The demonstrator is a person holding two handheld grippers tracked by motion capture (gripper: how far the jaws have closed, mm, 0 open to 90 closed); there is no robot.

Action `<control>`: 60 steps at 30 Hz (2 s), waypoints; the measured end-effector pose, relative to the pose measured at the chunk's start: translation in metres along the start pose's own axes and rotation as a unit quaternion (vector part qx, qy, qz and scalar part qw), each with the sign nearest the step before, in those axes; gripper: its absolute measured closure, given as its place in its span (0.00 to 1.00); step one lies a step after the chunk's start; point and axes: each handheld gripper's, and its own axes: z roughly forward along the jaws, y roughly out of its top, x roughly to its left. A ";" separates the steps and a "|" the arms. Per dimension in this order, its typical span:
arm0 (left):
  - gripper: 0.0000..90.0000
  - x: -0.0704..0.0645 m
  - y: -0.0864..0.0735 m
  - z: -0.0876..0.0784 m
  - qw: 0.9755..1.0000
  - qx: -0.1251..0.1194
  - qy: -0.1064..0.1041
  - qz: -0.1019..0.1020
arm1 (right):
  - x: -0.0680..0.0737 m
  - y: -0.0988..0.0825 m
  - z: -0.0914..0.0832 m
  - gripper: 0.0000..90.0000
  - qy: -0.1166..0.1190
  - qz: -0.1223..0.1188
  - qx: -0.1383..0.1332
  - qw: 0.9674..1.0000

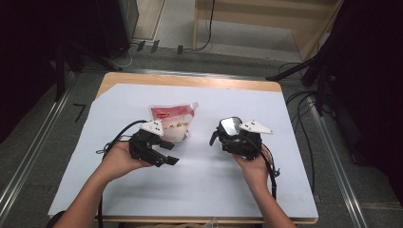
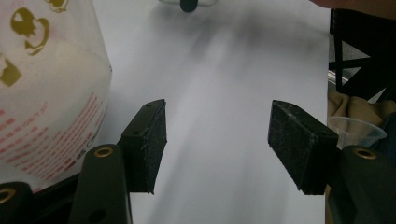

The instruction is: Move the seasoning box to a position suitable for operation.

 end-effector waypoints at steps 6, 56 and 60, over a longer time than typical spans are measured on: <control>0.43 -0.001 0.001 0.004 1.000 0.004 0.005 0.002 | 0.013 -0.010 0.000 0.17 0.013 -0.007 0.009 1.000; 0.65 -0.009 0.013 0.027 1.000 -0.003 0.013 0.001 | 0.024 -0.024 -0.044 0.17 0.091 -0.014 0.075 0.993; 0.92 -0.013 0.019 0.034 1.000 -0.006 0.015 0.015 | 0.019 -0.023 -0.056 0.38 0.096 -0.020 0.078 0.992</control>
